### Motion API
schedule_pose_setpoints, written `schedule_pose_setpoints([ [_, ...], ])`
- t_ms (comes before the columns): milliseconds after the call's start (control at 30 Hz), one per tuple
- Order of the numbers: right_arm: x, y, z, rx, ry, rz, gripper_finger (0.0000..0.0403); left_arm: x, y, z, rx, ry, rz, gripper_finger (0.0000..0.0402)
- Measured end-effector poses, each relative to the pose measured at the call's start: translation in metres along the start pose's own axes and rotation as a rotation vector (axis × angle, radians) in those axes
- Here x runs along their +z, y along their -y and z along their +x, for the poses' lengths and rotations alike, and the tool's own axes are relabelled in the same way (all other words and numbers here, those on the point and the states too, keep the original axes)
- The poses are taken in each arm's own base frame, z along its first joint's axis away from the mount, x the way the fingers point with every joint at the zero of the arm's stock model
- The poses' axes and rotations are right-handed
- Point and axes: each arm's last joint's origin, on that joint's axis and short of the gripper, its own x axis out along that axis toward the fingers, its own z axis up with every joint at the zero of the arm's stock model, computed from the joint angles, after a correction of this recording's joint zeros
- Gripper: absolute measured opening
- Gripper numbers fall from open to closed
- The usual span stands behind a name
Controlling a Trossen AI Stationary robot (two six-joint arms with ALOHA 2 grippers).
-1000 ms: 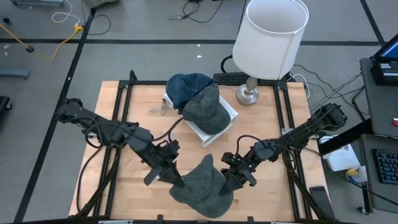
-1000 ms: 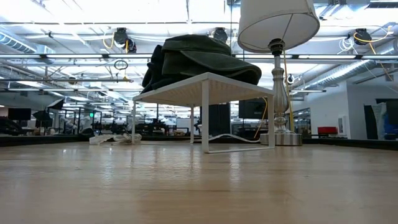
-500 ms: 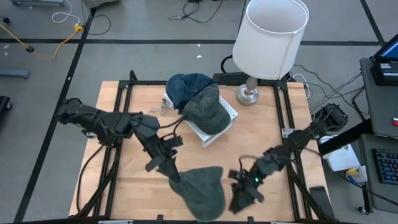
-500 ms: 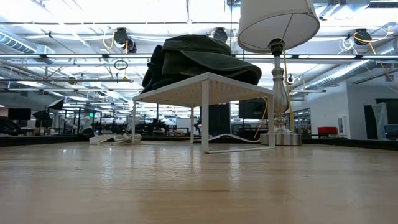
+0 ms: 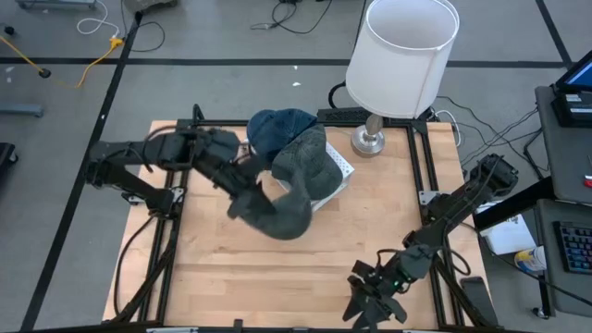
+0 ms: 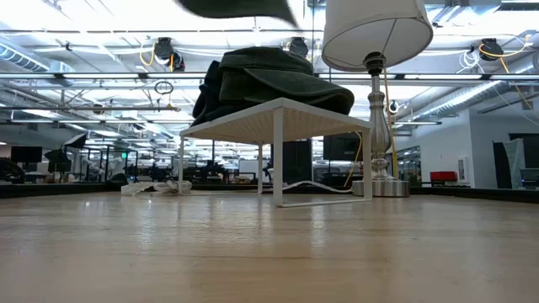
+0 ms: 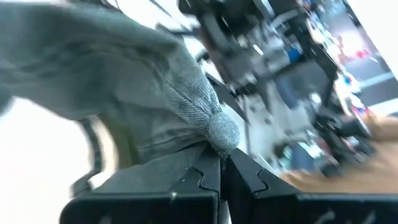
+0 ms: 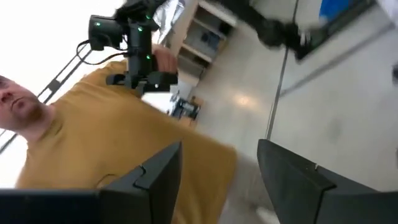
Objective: Pick & Place hat
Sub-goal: Stack the gray cap on the stacked gray cap on the shelf
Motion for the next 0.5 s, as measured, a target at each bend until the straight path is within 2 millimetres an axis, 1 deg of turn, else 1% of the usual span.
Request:
schedule_pose_setpoints([
  [167,0.008,-0.009,-0.006,-0.008,0.09,-0.187,0.0201,0.017,-0.011,-0.013,0.097,0.117,0.072,0.0003],
  [367,0.025,-0.033,-0.024,-0.05,0.252,-0.506,0.0201,0.03,-0.025,-0.023,0.184,0.202,0.154,0.0003],
  [500,0.034,-0.046,-0.037,-0.096,0.345,-0.659,0.0201,0.044,-0.037,-0.018,0.156,0.221,0.187,0.0003],
])
